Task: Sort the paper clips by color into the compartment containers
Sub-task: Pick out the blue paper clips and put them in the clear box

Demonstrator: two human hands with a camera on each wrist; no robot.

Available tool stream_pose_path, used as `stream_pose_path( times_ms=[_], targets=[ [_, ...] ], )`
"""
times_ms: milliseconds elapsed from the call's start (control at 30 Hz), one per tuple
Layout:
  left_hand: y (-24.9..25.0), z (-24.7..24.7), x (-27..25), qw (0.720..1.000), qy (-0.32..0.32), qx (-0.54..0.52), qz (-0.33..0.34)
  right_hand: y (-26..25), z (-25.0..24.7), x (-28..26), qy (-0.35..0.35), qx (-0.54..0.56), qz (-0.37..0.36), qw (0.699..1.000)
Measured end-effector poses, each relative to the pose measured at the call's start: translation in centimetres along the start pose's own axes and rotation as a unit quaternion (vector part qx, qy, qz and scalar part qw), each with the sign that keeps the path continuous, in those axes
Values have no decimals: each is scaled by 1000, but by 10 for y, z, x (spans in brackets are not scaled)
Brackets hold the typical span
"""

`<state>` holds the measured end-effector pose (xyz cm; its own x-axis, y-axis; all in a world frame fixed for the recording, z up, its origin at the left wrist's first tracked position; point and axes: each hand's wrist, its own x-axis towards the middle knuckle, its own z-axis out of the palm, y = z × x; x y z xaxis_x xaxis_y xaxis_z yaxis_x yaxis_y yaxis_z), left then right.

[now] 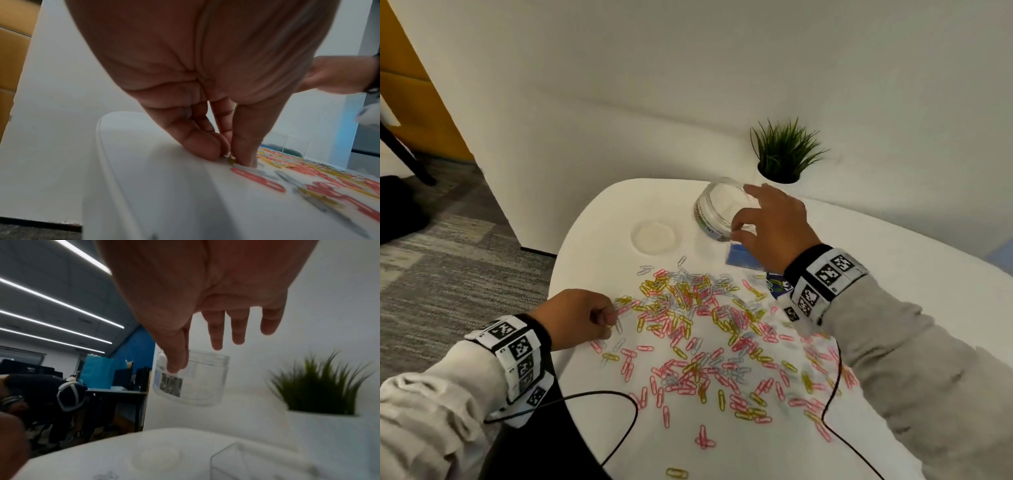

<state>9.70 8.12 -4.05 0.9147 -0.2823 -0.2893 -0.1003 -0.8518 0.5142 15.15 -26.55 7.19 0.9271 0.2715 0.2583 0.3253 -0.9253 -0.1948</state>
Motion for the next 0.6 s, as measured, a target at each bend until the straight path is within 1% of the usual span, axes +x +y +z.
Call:
stream_pose_path(
  times_ms=[33, 67, 100, 200, 267, 333, 400, 467, 533, 600],
  targets=[
    [0, 0, -1, 1000, -1, 6, -2, 8, -17, -21, 13, 0, -8, 1000],
    [1, 0, -1, 1000, 0, 13, -4, 18, -33, -43, 9, -9, -5, 1000],
    [2, 0, -1, 1000, 3, 19, -4, 30, -48, -67, -11, -24, 12, 1000],
    [3, 3, -2, 999, 13, 52, -1, 71, -75, -140, -83, -78, 96, 989],
    [7, 4, -3, 996, 25, 91, 4, 100, -80, -185, -118, -106, 155, 975],
    [12, 3, -5, 994, 34, 106, 2, 126, -76, -223, -152, -124, 214, 957],
    [16, 2, -6, 992, 37, 119, 2, 140, -68, -248, -190, -140, 247, 940],
    [21, 2, -9, 989, 31, 145, 4, 139, -62, -261, -224, -152, 258, 927],
    [29, 2, -14, 981, 22, 192, 10, 132, -60, -267, -247, -173, 257, 918],
    [43, 1, -20, 970, 21, 241, 23, 123, -60, -272, -275, -224, 238, 904]
  ],
)
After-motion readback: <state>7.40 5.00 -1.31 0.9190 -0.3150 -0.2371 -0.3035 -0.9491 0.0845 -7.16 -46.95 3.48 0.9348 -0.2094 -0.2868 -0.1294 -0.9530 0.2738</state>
